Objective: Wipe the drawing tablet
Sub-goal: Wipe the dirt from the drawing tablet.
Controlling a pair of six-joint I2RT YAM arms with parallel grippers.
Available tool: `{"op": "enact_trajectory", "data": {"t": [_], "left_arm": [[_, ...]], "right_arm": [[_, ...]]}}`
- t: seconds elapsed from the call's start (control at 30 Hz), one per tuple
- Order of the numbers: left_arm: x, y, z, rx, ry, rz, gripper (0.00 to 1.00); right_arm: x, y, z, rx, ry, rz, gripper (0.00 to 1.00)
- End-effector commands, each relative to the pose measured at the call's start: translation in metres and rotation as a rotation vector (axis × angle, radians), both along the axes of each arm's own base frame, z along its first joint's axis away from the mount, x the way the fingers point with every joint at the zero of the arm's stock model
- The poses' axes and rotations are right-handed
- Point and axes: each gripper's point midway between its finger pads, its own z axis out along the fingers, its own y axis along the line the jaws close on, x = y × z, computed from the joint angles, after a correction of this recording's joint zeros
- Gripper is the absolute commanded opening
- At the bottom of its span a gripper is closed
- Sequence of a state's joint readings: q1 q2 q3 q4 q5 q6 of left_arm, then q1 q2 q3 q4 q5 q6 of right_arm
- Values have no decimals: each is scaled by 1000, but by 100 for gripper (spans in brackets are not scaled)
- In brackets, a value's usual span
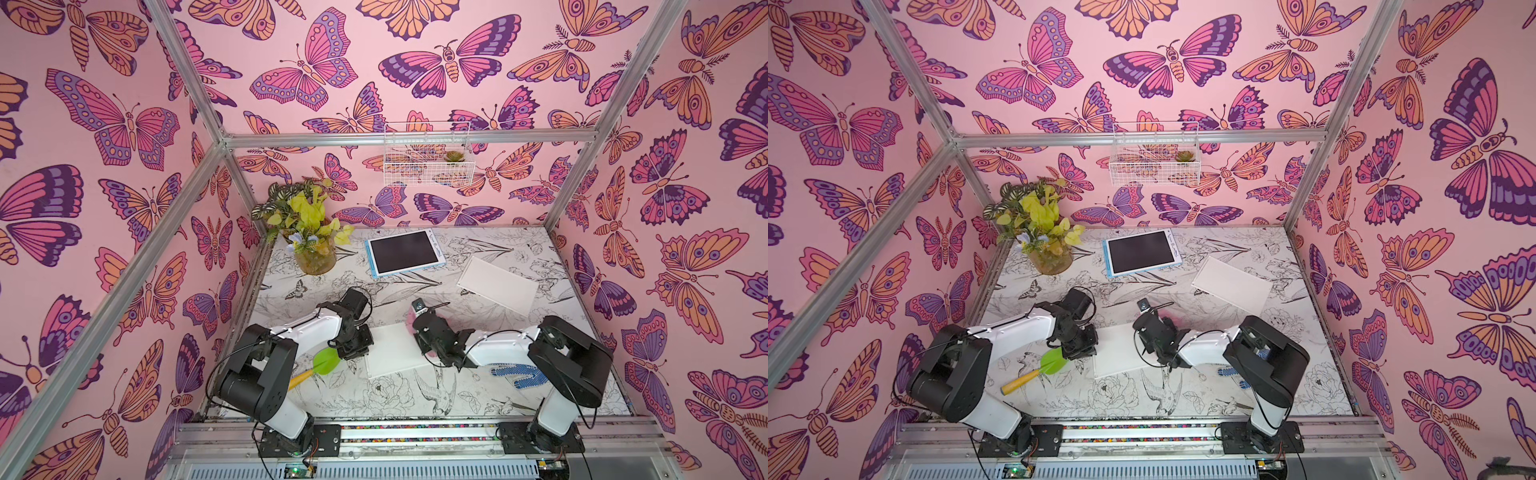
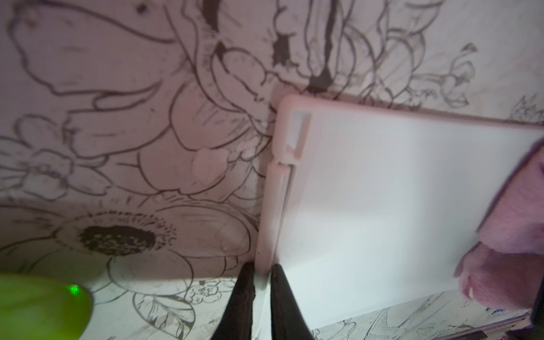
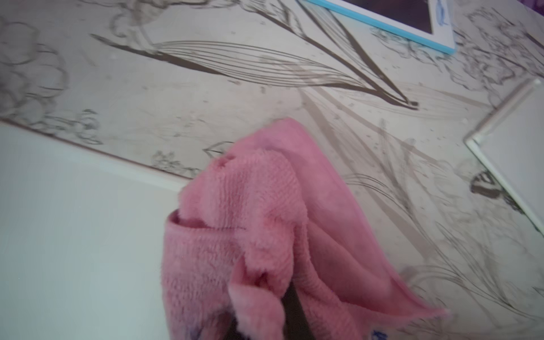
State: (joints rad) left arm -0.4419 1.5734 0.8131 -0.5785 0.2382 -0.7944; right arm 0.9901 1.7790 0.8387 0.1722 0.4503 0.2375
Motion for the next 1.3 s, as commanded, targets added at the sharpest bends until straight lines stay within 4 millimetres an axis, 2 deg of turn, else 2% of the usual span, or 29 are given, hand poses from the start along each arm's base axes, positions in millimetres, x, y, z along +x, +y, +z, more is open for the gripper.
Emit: {"op": "enact_trajectory", "data": {"t": [0.0, 0.03, 0.07, 0.1, 0.17, 0.23, 0.3, 0.33, 0.37, 0.4, 0.53, 0.6, 0.67, 0.7, 0.8, 0.83, 0.87, 0.9, 0.97, 1.03, 1.1, 1.13, 1.17, 1.2, 1.23, 1.27], "left_arm": [[-26, 27, -33, 149, 106, 26, 12], [-25, 27, -32, 147, 104, 28, 12], [-25, 26, -32, 147, 105, 28, 11], [-24, 26, -31, 144, 103, 29, 11], [-24, 26, -31, 144, 104, 32, 10], [-24, 26, -31, 145, 102, 35, 10], [-24, 26, -31, 144, 101, 36, 10], [-23, 26, -31, 143, 98, 37, 10], [-23, 26, -31, 142, 97, 38, 10], [-23, 25, -31, 141, 97, 39, 10], [-20, 22, -31, 131, 99, 39, 10], [-19, 21, -31, 128, 100, 41, 10], [-19, 21, -32, 126, 104, 43, 10], [-19, 20, -32, 124, 104, 45, 10], [-20, 20, -32, 120, 107, 47, 9], [-19, 19, -32, 119, 105, 48, 10], [-19, 20, -32, 120, 103, 48, 9], [-19, 20, -32, 121, 103, 49, 9], [-19, 20, -31, 121, 102, 51, 9], [-18, 19, -31, 118, 101, 51, 9], [-18, 19, -31, 117, 102, 55, 9], [-17, 18, -30, 116, 99, 54, 9], [-17, 18, -31, 115, 101, 54, 9], [-17, 18, -30, 114, 102, 53, 9], [-17, 18, -30, 113, 101, 53, 9], [-18, 18, -31, 115, 103, 54, 9]], "right_arm": [[-24, 68, 1, 58, 44, 167, 0], [-23, 72, 0, 72, 59, 156, 0], [-18, 68, -2, 66, 61, 126, 0], [-11, 54, -7, 49, 72, 79, 0], [8, 6, -18, 24, 116, -78, 0], [20, -55, -23, 5, 147, -249, 0], [22, -88, -18, 4, 141, -310, 0], [21, -89, -14, 11, 131, -288, 0], [18, -80, -12, 26, 138, -236, 0], [13, -65, -11, 46, 144, -183, 0], [-12, 24, 1, 56, 103, 56, 0], [-17, 45, 2, 84, 111, 86, 0], [-10, 31, -1, 66, 110, 22, 0], [-4, 12, -5, 53, 119, -30, 0], [9, -62, -17, 25, 158, -226, 0], [10, -82, -15, 18, 152, -261, 0], [7, -90, -12, 11, 140, -261, 0], [3, -90, -7, 13, 131, -227, 0], [-8, -71, 0, 30, 129, -134, 0], [-26, -32, 7, 33, 106, 2, 0], [-50, 16, 9, 65, 115, 144, 0], [-57, 31, 10, 73, 120, 180, 0], [-61, 38, 9, 69, 121, 182, 0], [-58, 35, 7, 58, 119, 142, 0], [-51, 22, 5, 37, 109, 87, 0], [-41, 0, 0, 8, 109, 14, 0]]}}
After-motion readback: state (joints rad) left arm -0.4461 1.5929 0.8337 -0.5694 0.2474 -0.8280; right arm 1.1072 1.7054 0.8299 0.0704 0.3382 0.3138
